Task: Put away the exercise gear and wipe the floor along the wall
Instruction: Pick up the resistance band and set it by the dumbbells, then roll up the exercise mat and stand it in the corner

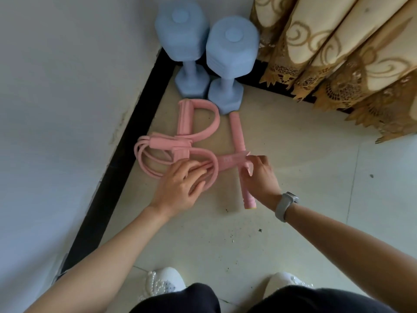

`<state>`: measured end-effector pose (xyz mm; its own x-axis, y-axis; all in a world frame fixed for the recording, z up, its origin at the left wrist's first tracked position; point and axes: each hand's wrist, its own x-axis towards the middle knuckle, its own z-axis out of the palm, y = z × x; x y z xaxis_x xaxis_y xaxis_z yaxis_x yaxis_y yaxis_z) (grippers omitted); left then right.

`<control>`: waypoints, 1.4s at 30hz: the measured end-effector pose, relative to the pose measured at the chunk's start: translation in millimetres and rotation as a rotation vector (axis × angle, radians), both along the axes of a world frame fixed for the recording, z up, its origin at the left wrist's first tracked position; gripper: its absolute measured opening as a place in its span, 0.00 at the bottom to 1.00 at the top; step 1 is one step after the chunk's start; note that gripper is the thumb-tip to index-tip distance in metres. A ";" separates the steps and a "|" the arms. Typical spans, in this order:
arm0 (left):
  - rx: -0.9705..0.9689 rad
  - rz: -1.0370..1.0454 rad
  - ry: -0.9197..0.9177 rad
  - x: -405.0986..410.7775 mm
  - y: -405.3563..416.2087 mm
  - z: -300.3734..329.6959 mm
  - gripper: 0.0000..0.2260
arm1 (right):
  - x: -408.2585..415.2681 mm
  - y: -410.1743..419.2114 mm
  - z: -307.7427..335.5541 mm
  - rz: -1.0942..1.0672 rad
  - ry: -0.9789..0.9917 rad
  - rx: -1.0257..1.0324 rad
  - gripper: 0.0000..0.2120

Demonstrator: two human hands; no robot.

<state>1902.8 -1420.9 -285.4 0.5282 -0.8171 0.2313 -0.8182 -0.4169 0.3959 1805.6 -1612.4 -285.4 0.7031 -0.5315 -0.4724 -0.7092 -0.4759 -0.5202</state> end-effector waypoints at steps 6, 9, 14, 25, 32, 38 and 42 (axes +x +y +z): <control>0.145 0.580 0.616 18.0 10.9 -2.0 0.33 | 25.3 15.4 -2.6 -0.039 0.121 0.119 0.33; 0.067 0.555 0.809 7.3 1.7 -8.7 0.32 | 27.8 26.1 -7.6 -0.139 0.054 0.264 0.29; 0.105 0.450 0.678 -2.2 -6.1 -23.0 0.35 | 24.1 32.4 -14.5 -0.161 -0.027 0.339 0.23; 0.590 0.353 0.337 10.5 -3.2 94.2 0.33 | 11.5 15.5 100.7 0.177 0.181 0.115 0.27; 0.506 0.334 0.219 3.3 -4.3 318.2 0.23 | 7.6 25.5 318.1 0.397 0.142 -0.138 0.25; 0.428 0.450 0.247 -16.5 31.0 505.2 0.18 | -6.5 52.7 507.0 0.453 0.020 -0.197 0.19; 0.369 0.560 0.283 -49.6 55.6 594.6 0.17 | -20.7 73.6 599.2 0.492 -0.070 -0.192 0.17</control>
